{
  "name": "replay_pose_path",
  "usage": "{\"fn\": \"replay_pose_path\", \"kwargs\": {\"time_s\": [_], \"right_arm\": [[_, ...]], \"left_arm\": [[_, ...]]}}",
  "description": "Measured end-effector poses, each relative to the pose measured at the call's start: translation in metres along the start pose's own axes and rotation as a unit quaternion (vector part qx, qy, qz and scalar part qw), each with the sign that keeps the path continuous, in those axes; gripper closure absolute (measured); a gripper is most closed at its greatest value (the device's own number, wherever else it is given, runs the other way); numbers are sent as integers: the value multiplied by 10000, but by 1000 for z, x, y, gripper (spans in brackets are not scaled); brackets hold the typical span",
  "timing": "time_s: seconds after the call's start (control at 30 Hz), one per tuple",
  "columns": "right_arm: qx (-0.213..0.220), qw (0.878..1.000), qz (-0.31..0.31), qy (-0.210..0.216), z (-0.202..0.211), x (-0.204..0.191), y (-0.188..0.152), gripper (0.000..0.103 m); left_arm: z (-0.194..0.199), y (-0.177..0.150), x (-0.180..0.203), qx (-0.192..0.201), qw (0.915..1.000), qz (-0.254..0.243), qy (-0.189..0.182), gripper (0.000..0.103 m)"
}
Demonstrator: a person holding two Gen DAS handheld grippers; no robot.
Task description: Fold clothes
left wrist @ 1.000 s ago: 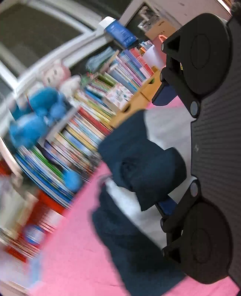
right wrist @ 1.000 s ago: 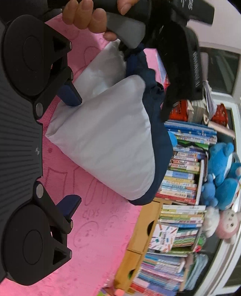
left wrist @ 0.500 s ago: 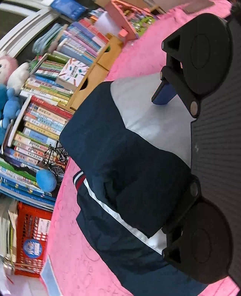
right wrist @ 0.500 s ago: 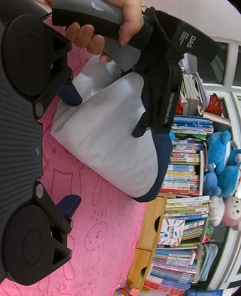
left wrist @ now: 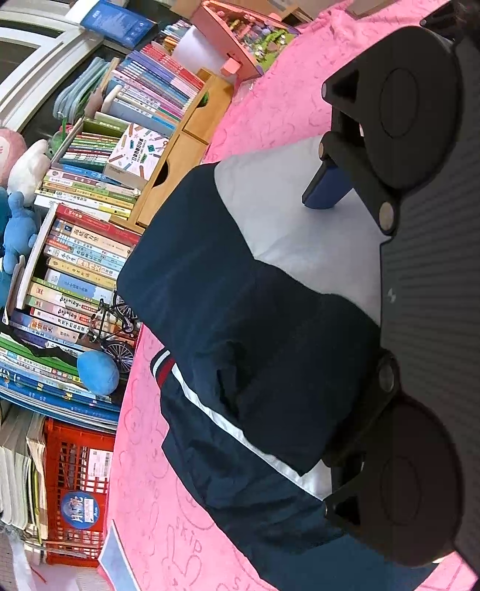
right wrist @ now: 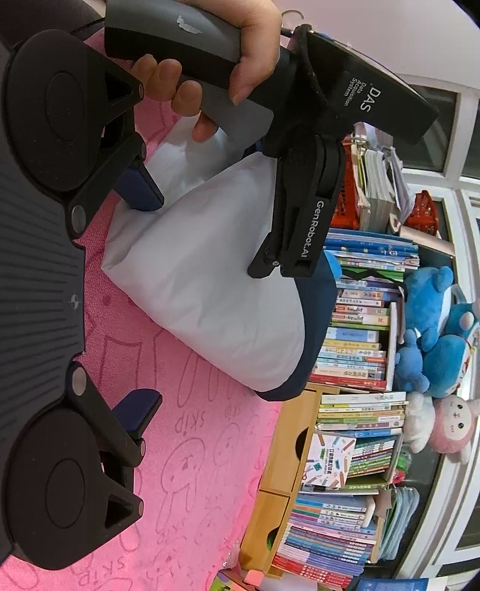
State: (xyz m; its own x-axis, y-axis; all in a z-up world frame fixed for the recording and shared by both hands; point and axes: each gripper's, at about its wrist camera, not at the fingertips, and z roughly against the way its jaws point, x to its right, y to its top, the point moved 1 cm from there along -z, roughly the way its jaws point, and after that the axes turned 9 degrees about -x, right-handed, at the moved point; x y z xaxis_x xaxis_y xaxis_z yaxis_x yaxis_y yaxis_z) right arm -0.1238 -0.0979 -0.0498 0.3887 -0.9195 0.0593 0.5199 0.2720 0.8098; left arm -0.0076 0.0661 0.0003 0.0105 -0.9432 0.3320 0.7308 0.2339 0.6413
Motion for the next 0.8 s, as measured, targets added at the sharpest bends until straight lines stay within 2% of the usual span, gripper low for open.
{"fn": "replay_pose_path", "kwargs": {"time_s": [0.17,0.23,0.27,0.3,0.43,0.47,0.6,0.67,0.7,0.8], "right_arm": [[129,9997,-111,-164,6,-3,3,0],[181,9996,-47,-232,7,-5,5,0],[211,9994,-14,-284,7,-6,7,0],[237,9992,21,-319,7,-7,7,0],[167,9993,-31,-345,2,-6,6,0],[168,9993,-37,-340,2,-6,6,0],[140,9993,-51,-350,2,-6,6,0],[127,9992,-37,-372,1,-8,6,0],[128,9992,-33,-382,1,-8,5,0],[138,9991,-33,-399,2,-9,4,0]], "left_arm": [[7,3,-16,77,9986,400,-335,0],[18,2,-29,308,9937,956,-503,29],[24,2,-34,431,9910,1132,-565,63],[30,2,-36,530,9907,1102,-592,66],[39,0,-28,564,9948,671,-525,67],[36,-1,-28,505,9948,691,-561,63],[17,-2,-26,91,9915,1042,-767,33],[15,0,-20,275,9920,1009,-711,34],[16,0,-16,439,9921,977,-655,58],[26,1,-13,914,9896,908,-647,85]]}}
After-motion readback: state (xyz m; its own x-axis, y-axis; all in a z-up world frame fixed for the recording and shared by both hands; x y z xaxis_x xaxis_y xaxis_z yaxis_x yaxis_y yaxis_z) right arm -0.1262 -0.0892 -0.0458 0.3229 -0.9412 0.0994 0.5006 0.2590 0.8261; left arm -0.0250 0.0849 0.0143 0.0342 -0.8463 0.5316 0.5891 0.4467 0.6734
